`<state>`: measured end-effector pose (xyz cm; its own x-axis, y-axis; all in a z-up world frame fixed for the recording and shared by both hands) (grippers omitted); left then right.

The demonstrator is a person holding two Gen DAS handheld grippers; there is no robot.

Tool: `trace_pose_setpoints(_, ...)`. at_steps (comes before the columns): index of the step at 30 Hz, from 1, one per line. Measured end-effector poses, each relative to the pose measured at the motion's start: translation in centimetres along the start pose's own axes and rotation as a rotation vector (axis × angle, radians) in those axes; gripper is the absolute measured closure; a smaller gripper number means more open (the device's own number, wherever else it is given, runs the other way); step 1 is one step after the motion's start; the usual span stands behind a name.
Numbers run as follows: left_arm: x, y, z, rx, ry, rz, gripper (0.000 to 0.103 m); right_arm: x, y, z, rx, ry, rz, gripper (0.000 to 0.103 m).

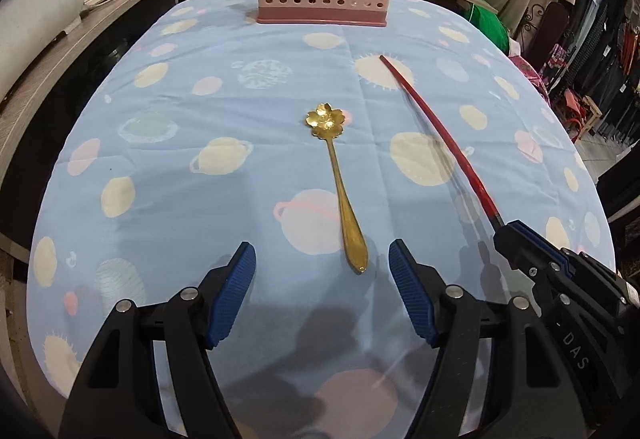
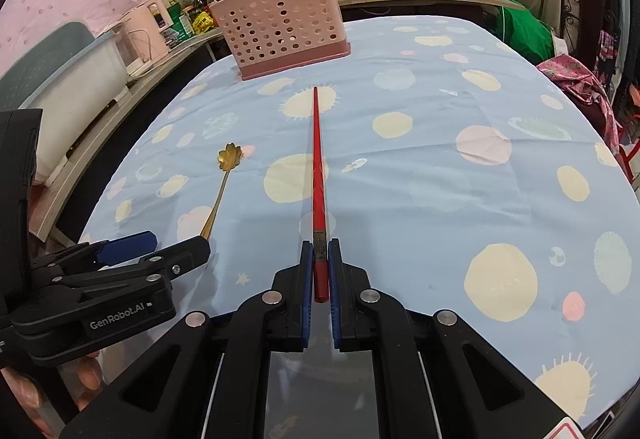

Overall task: Organize utensils
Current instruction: 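Close the left gripper on the gold spoon handle while the right gripper holds the red chopstick, then lift the gold spoon with the left gripper while the right gripper lifts the red chopstick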

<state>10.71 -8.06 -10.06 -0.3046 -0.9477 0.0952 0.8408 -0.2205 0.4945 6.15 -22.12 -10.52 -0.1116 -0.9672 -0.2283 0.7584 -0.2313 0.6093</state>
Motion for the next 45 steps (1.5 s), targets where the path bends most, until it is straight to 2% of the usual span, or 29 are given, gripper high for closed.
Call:
trace_pose_setpoints(6, 0.6, 0.3, -0.7, 0.007, 0.022, -0.02, 0.055, 0.0, -0.1, -0.2, -0.008, 0.003, -0.002, 0.096)
trace_pose_setpoints(8, 0.7, 0.3, -0.7, 0.012, 0.03, -0.032, 0.068, 0.0, -0.1, -0.3, -0.01, 0.003, -0.002, 0.096)
trace_pose_setpoints(10, 0.7, 0.3, -0.7, 0.013, 0.029, -0.037, 0.086, 0.0, -0.2, -0.4, -0.012, 0.004, -0.003, 0.096)
trace_pose_setpoints(12, 0.7, 0.3, -0.6, 0.01, 0.023, -0.038, 0.092, 0.0, -0.2, -0.5, -0.014, 0.005, -0.001, 0.096)
trace_pose_setpoints(22, 0.2, 0.0, 0.6, 0.001, -0.011, -0.002, 0.093, -0.2, 0.2, 0.6, 0.007, 0.013, -0.002, 0.096)
trace_pose_setpoints(30, -1.6, 2.0, 4.2, 0.08, -0.024, 0.063, 0.094, -0.5, 1.8, 2.4, 0.051, 0.039, -0.006, 0.096)
trace_pose_setpoints(34, -2.0, 3.1, 5.3, 0.107, -0.032, 0.08, 0.095, -0.9, 2.9, 3.4, 0.078, 0.053, -0.005, 0.096)
trace_pose_setpoints(37, -2.2, 3.8, 5.8, 0.118, -0.036, 0.084, 0.102, -1.1, 3.9, 4.1, 0.1, 0.061, -0.003, 0.096)
trace_pose_setpoints(45, -2.3, 5.0, 6.3, 0.114, -0.045, 0.085, 0.102, -1.5, 7.0, 6.0, 0.163, 0.075, 0.001, 0.096)
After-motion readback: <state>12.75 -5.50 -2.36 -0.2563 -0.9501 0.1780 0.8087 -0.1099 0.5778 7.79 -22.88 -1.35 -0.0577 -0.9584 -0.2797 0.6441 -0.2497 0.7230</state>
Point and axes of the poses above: each gripper's, at about its wrist camera, not at the fingertips, and z roughly against the way its jaws point, x to its right, y to its top, the point moved 6 cm from there along -z, roughly the way its jaws point, and after that the axes turned 2 degrees about -x, right-handed, at the moved point
